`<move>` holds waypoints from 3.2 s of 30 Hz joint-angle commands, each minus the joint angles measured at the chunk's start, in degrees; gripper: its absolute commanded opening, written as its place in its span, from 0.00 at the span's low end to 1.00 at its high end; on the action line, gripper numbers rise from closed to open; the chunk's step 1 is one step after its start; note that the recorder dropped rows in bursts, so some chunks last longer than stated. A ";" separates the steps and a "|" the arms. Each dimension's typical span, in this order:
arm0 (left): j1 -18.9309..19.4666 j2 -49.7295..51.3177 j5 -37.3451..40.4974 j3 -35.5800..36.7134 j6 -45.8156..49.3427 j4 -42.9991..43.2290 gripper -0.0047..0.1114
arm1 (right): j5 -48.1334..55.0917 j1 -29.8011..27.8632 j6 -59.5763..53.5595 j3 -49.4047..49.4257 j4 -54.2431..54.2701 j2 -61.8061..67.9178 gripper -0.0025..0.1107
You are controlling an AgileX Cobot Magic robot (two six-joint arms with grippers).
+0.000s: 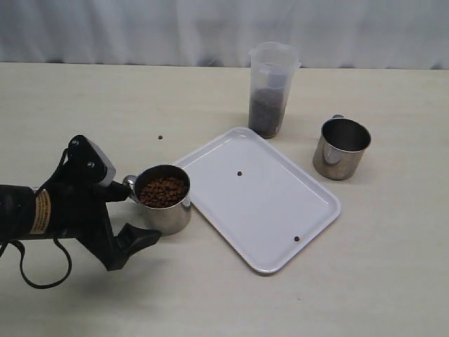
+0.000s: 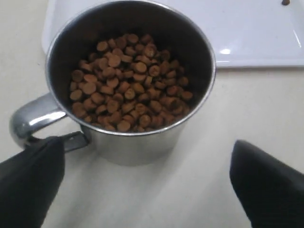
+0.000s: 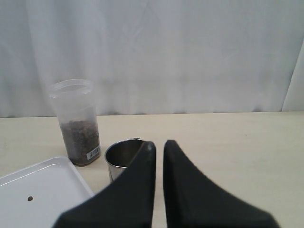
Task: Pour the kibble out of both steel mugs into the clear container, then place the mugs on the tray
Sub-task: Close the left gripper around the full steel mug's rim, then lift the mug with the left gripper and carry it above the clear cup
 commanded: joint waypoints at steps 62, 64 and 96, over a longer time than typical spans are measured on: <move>3.37 18.99 -13.84 -14.14 18.53 1.58 0.72 | 0.05 0.14 -0.55 0.13 -0.49 -0.15 0.06; 3.48 20.08 -16.15 -14.68 18.82 1.58 0.72 | 0.05 0.14 -0.55 0.13 -0.49 -0.15 0.06; 5.04 -0.15 8.47 -19.64 17.07 -22.39 0.04 | 0.05 0.14 -0.55 0.13 -0.49 -0.15 0.06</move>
